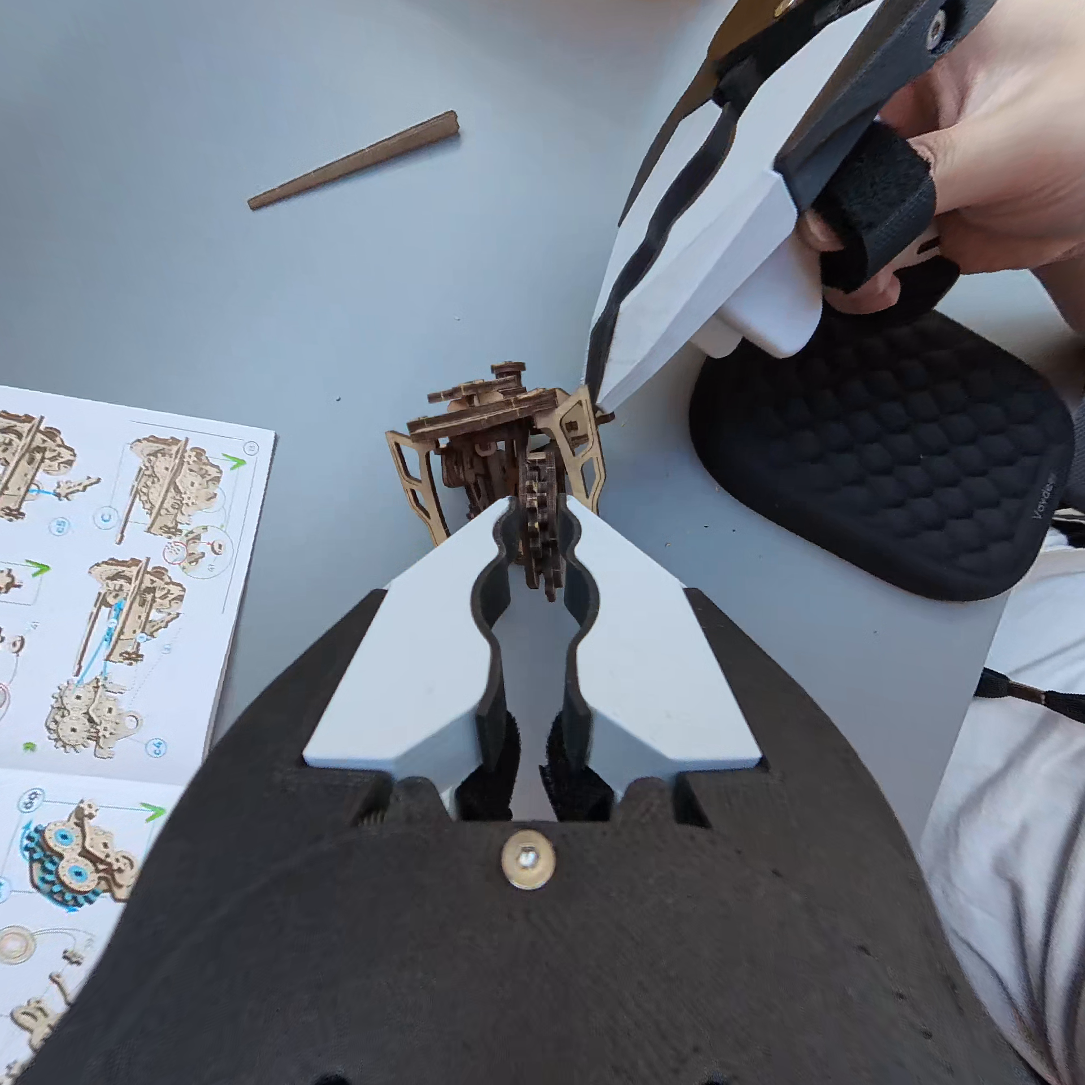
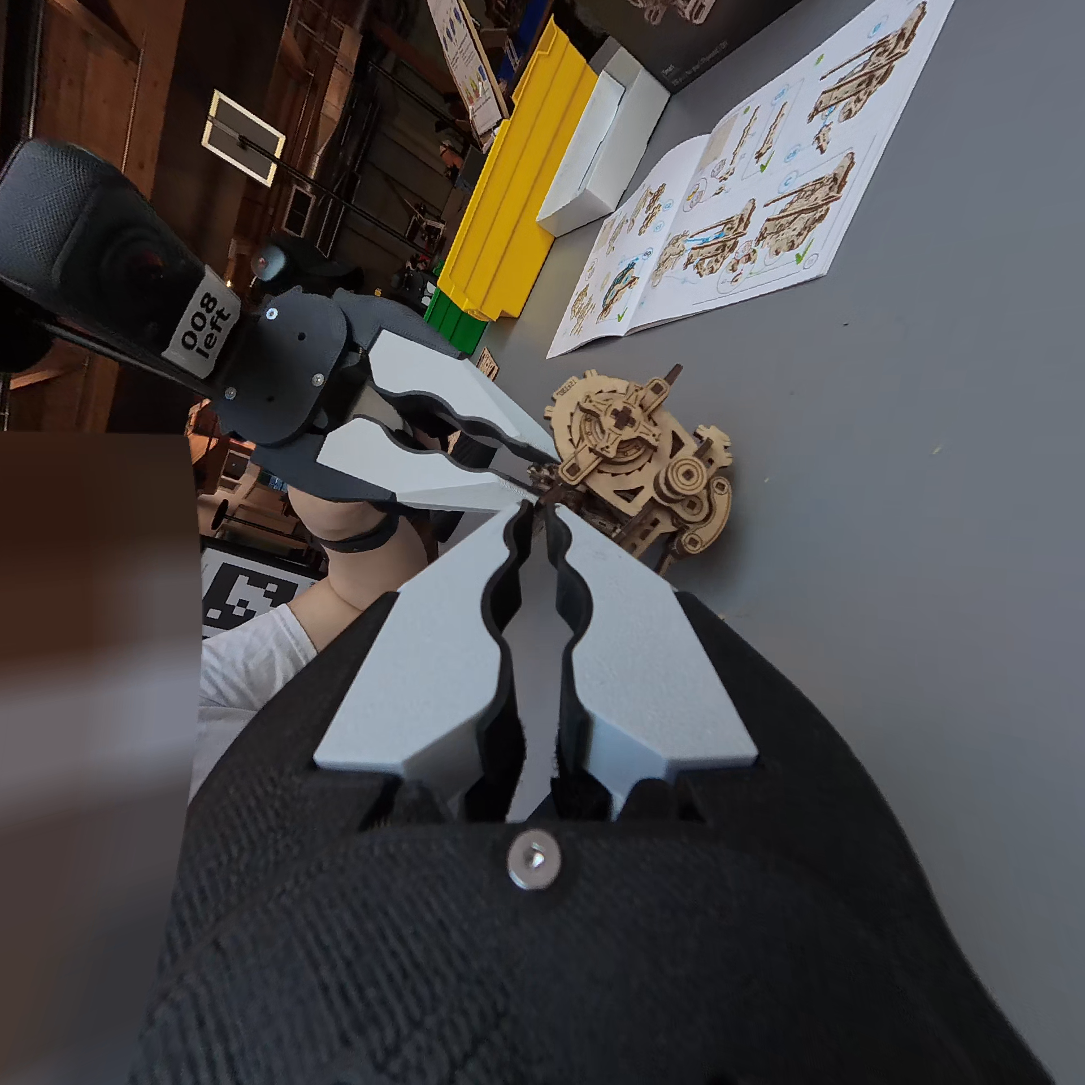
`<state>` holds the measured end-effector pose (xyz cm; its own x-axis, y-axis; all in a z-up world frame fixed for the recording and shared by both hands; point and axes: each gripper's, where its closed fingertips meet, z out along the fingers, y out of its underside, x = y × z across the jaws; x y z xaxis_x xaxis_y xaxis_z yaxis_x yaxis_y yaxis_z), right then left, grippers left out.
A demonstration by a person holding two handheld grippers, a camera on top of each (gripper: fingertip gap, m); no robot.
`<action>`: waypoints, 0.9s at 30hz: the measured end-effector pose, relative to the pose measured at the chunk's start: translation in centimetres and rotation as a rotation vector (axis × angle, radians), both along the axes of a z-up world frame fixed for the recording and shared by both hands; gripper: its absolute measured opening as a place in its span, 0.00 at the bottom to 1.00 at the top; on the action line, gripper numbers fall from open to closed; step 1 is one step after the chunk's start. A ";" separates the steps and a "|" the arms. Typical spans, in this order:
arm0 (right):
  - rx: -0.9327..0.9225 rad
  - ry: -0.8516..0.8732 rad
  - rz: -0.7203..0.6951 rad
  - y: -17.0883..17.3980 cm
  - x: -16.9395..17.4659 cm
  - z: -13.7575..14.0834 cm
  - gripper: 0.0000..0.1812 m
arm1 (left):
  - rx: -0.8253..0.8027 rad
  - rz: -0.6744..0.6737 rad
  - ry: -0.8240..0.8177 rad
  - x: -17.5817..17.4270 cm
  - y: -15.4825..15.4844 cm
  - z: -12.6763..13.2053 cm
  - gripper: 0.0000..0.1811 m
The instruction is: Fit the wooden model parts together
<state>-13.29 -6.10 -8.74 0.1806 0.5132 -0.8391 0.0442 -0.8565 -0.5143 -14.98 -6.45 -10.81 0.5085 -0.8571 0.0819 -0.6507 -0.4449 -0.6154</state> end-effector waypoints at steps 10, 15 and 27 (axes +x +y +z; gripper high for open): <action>0.097 -0.049 0.112 -0.5 1.0 -0.4 0.05 | -0.104 -0.001 -0.053 -0.3 -0.3 0.2 0.06; 0.319 -0.150 0.216 -0.3 1.6 -1.3 0.06 | -0.130 -0.021 -0.046 -0.9 -0.7 0.2 0.06; 0.909 -0.265 0.409 -1.3 0.4 -2.5 0.09 | -0.332 -0.034 -0.203 -1.9 -2.0 0.2 0.06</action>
<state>-12.86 -7.45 -11.26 -0.0275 0.9977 -0.0621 0.4511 -0.0431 -0.8914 -16.91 -8.45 -10.63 0.4256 -0.7830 0.4536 -0.5481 -0.6220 -0.5593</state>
